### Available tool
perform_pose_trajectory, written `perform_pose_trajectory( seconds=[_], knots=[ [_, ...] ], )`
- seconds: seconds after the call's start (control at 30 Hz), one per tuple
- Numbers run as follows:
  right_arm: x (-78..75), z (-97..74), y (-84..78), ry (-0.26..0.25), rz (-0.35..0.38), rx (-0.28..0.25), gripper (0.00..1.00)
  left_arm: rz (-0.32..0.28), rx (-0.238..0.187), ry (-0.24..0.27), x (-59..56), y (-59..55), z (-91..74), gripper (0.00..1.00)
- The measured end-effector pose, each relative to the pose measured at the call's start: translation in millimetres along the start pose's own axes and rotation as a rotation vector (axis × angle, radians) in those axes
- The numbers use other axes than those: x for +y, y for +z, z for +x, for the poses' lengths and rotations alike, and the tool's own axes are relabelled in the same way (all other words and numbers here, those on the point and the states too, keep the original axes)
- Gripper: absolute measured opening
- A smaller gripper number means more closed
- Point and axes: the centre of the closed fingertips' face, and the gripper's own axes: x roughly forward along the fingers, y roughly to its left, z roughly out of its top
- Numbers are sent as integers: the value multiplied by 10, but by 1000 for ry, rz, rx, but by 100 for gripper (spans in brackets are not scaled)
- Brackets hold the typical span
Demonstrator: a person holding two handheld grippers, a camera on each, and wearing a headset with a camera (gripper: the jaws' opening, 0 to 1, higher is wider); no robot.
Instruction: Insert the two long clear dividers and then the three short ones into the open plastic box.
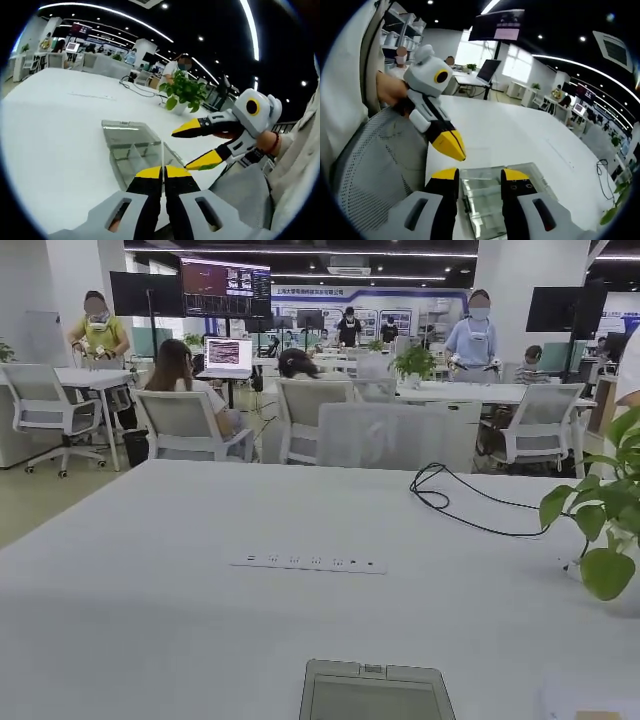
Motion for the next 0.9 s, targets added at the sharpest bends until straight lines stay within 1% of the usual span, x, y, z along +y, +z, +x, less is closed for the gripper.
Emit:
perform_pose_trajectory(
  seconds=[0.07,0.1,0.17,0.2,0.27,0.33,0.37,0.4,0.43,0.47,0.53,0.57,0.6,0.63,0.7,0.73,0.77,0.83,0.9],
  knots=[
    [-16,-16,11,7,22,-9,34,79,12,-12,-5,16,1,0],
    [-18,-24,13,14,26,-11,34,106,23,-21,-13,12,2,0],
    [-12,-37,13,34,45,-17,34,144,28,-50,-37,22,11,0],
    [-10,-42,9,40,48,-17,34,169,34,-53,-31,25,15,0],
    [13,-51,-3,65,60,-14,34,269,74,-59,-13,1,20,0],
    [21,-57,-21,74,56,-9,34,311,95,-69,-6,-18,26,0],
    [31,-61,-36,84,56,-3,34,320,101,-77,-10,-24,27,0],
    [38,-63,-43,90,56,0,34,345,108,-91,-11,-28,27,0],
    [51,-65,-48,99,56,1,33,354,113,-93,-5,-31,28,0],
    [75,-69,-54,116,57,3,33,363,120,-103,-5,-37,30,0],
    [98,-69,-62,131,66,4,33,385,128,-127,-22,-45,32,0],
    [107,-69,-66,137,63,4,32,412,134,-142,-28,-47,30,0],
    [120,-67,-75,145,59,7,32,422,141,-151,-35,-55,28,0],
    [128,-65,-82,150,57,10,32,449,153,-168,-44,-68,26,0],
    [151,-61,-86,164,54,8,31,477,169,-204,-88,-95,23,0],
    [158,-60,-88,168,52,8,31,480,169,-212,-101,-95,23,0],
    [180,-60,-92,182,50,9,30,491,170,-246,-153,-106,21,0],
    [210,-60,-93,197,46,6,29,513,180,-260,-175,-120,20,0],
    [245,-65,-109,216,43,10,28,510,187,-279,-207,-136,19,0]
  ],
)
